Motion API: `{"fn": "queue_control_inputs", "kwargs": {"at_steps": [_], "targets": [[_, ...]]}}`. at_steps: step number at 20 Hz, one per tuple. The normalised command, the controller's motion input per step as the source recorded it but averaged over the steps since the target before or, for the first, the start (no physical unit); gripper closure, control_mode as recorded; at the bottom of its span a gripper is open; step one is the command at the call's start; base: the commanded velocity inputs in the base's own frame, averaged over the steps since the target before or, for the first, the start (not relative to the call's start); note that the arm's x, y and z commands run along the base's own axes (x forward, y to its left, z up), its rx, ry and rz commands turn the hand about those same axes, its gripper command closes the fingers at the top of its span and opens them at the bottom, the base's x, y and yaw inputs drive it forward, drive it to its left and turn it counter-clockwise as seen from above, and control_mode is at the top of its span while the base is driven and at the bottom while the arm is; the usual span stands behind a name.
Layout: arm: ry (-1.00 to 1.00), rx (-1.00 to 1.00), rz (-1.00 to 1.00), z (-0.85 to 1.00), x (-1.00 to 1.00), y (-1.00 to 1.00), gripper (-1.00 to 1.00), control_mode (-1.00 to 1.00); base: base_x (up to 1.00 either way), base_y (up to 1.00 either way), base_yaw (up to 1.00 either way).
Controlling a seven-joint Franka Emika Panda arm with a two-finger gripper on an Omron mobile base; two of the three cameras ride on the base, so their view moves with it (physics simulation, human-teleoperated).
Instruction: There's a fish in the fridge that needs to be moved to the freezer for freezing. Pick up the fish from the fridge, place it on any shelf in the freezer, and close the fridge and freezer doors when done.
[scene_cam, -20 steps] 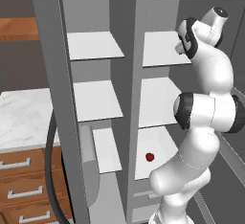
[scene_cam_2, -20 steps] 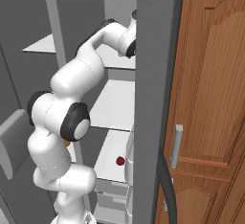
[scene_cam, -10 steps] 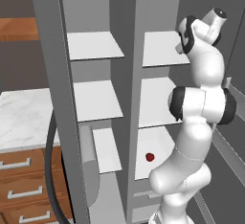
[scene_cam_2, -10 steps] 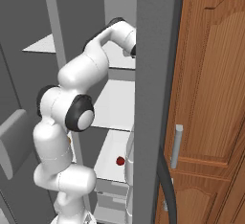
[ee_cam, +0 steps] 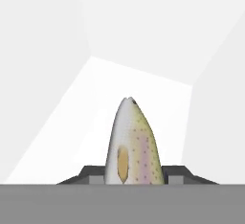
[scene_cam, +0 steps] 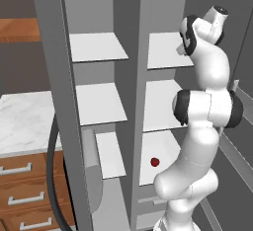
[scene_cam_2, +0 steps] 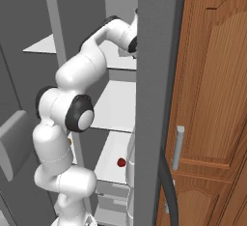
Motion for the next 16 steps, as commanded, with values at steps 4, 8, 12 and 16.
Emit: {"fn": "queue_control_inputs", "kwargs": {"at_steps": [4,8,12,16], "targets": [[0.14,-0.01,0.04,-0.19,-0.41,-0.01,1.00,-1.00,0.00,0.00,0.00],[-0.07,0.00,0.10,0.00,-0.94,0.00,1.00,-1.00,0.00,0.00,0.00],[-0.21,0.00,0.11,0.00,-1.00,0.26,1.00,-1.00,0.00,0.00,0.00],[-0.25,0.00,0.08,-0.02,-1.00,0.52,1.00,-1.00,0.00,0.00,0.00]]}}
